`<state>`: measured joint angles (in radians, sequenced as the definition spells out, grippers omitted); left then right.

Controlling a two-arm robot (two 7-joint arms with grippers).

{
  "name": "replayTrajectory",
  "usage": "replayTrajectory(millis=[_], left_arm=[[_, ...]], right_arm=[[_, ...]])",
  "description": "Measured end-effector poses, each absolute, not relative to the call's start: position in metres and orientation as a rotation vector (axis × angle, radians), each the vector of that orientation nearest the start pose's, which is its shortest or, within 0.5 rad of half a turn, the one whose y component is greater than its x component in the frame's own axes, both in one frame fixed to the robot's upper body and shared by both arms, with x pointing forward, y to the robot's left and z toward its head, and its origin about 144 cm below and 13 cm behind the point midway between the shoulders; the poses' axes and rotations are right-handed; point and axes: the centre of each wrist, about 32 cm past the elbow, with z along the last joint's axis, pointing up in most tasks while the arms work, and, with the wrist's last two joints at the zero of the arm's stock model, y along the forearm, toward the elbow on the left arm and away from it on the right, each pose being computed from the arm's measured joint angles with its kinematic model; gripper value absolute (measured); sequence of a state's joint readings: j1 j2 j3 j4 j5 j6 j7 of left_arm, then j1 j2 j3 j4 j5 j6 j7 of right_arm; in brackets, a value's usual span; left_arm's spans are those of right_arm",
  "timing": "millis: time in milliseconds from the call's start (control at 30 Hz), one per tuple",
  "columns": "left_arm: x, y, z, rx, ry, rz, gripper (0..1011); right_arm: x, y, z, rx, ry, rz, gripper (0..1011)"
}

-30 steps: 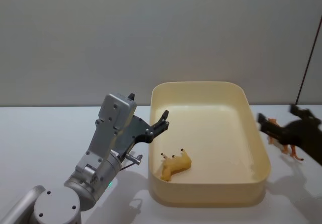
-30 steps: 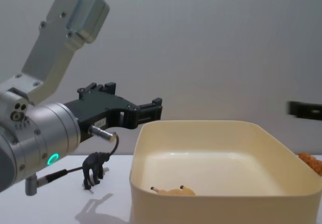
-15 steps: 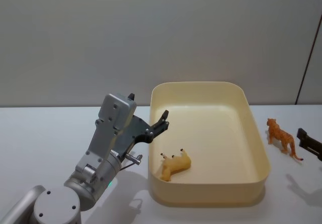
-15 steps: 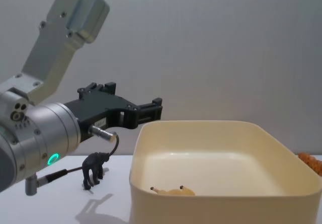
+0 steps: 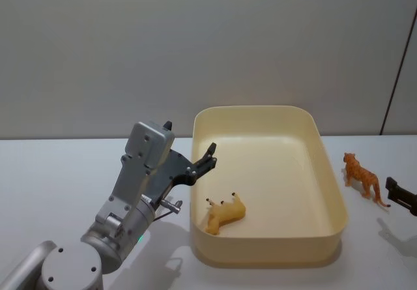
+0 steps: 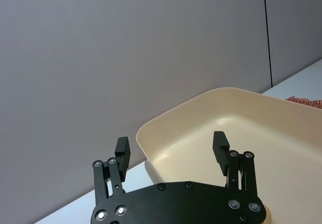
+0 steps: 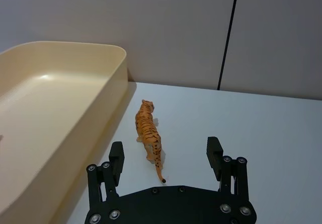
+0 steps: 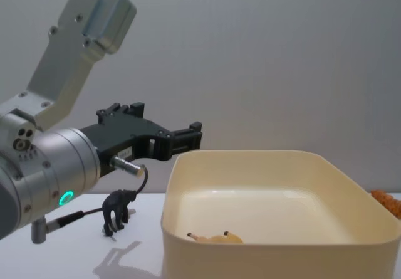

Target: Pick up the toy alternately with two hands and place it into the central storage box.

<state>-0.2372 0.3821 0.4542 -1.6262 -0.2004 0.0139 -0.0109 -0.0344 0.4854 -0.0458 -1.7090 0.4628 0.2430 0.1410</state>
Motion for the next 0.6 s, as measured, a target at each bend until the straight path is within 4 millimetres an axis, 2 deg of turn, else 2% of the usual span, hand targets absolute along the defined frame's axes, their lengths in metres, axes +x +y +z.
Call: replayTrajectory(millis=[367, 600], left_arm=[[0.492, 0.198, 1.204, 0.061, -0.268, 1.124, 1001], [0.492, 0.198, 1.204, 0.061, -0.268, 1.124, 1001]], right_arm=[[0.478, -0.327, 1.176, -0.197, 0.129, -1.338, 1001], [0.502, -0.314, 1.163, -0.223, 0.135, -1.323, 1001]])
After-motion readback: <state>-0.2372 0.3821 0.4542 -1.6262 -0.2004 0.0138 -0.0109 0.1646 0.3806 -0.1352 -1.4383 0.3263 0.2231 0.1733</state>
